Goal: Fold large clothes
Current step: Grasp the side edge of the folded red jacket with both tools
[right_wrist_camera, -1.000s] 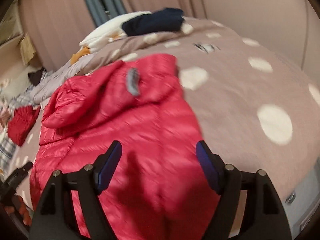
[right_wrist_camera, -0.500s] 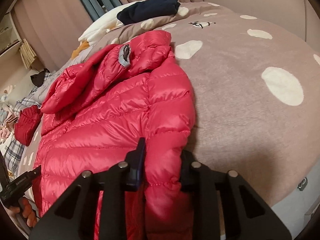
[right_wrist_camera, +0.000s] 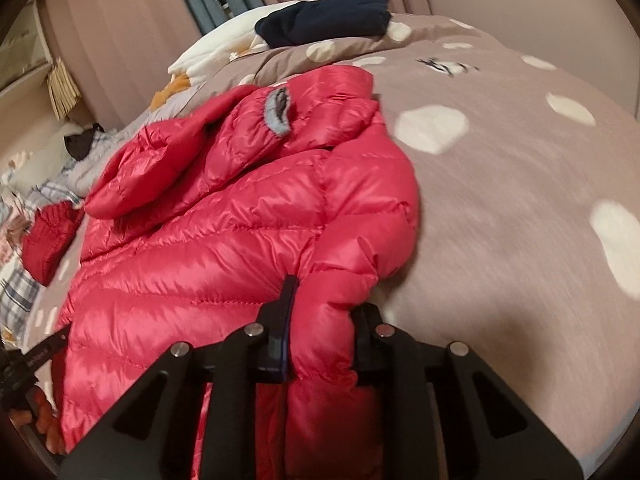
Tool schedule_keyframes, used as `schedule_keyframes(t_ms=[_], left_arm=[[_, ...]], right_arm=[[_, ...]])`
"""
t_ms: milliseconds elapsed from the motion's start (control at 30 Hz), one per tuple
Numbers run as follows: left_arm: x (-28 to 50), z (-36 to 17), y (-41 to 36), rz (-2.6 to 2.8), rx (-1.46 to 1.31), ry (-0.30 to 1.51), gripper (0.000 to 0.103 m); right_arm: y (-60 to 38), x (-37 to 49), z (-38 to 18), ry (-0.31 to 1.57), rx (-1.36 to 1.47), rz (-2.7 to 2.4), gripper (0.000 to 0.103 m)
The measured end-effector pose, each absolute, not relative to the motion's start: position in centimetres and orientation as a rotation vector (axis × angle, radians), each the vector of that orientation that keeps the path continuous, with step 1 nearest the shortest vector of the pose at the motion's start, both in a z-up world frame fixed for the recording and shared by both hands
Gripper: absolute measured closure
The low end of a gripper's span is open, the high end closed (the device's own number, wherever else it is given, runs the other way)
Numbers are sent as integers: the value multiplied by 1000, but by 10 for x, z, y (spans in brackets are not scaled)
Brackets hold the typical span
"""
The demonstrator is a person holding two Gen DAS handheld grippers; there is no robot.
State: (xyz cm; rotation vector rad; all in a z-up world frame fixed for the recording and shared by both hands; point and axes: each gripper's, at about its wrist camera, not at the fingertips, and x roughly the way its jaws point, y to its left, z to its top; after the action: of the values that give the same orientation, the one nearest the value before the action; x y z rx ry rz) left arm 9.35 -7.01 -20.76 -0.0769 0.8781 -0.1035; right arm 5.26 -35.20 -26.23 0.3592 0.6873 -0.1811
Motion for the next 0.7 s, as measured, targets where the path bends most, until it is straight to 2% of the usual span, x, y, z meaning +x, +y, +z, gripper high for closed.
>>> schedule_keyframes(t_ms=[267,467,567,667,700], left_arm=[[115,-211,-58,-72,-149,875,70],[105,-209,-68,-32,-108,850,70],[101,-207,-59,-32,-161,853,68],[96,-205,-43,-39,-254,857,61],[93,-204,-39,-34,-283,855,58]], right_arm=[[-343,85,-261,703,307,-196,78],[-359,75,-266,674,413,-148,77],[-362,66,-266,665,455,-127,73],[-361,54,-264,653,464,-121,57],[-359,49,-262,647,458,-128,47]])
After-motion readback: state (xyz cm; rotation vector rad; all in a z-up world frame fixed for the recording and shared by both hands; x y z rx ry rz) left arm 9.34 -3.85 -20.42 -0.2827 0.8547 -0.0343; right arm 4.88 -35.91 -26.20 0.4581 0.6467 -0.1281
